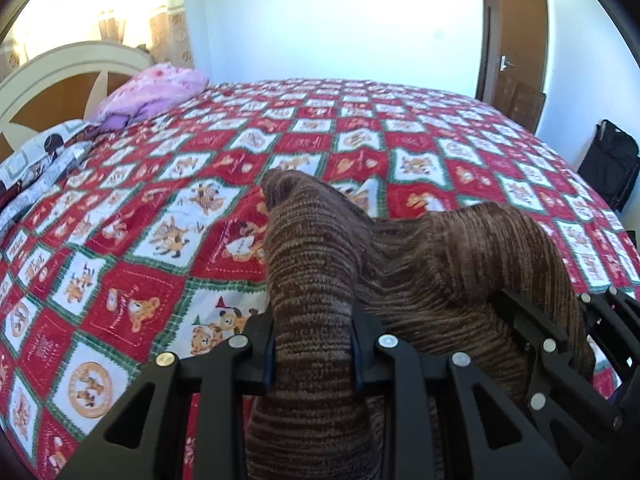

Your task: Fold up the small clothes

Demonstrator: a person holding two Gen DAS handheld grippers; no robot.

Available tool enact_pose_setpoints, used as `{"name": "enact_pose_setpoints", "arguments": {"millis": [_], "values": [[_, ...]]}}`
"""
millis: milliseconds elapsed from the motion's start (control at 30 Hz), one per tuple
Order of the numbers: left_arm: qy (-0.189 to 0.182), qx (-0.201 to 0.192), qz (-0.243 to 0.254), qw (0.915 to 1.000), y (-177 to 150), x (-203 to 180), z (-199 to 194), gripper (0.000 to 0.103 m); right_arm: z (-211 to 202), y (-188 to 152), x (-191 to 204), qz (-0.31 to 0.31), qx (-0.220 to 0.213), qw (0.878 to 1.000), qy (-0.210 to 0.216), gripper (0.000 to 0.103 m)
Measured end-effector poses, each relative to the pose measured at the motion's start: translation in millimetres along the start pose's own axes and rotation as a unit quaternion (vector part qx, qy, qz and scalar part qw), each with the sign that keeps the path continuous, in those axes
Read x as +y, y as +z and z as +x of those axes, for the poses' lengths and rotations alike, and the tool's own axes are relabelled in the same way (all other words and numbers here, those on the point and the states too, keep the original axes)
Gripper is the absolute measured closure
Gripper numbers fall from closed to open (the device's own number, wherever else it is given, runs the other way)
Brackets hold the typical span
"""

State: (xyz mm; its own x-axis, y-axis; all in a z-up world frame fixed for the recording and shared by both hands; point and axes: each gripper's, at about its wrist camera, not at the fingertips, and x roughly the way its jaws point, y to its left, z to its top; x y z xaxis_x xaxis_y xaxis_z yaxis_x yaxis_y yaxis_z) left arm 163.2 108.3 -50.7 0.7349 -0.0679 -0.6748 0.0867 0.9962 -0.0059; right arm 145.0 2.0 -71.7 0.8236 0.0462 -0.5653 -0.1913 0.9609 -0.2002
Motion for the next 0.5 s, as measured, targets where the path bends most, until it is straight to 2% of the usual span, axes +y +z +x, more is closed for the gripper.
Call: {"name": "enact_pose_setpoints", "arguments": {"millis": [100,367,500], "values": [[0.000,0.008,-0.004,1.0000,-4,1,7,0.074,17,-4,-6,0.011,0.021,1.000,0.003,0.084],[-0.016,0.024,-0.026,0.9992,-6,7,16,0.069,33,-8,-23,0.056,0.061,0.995,0.051,0.084],[-0.031,0.041,-0.034,0.9981,-6,13,18,0.061,35,-12,-31,0.081,0.077,0.991,0.077,0.083]]}}
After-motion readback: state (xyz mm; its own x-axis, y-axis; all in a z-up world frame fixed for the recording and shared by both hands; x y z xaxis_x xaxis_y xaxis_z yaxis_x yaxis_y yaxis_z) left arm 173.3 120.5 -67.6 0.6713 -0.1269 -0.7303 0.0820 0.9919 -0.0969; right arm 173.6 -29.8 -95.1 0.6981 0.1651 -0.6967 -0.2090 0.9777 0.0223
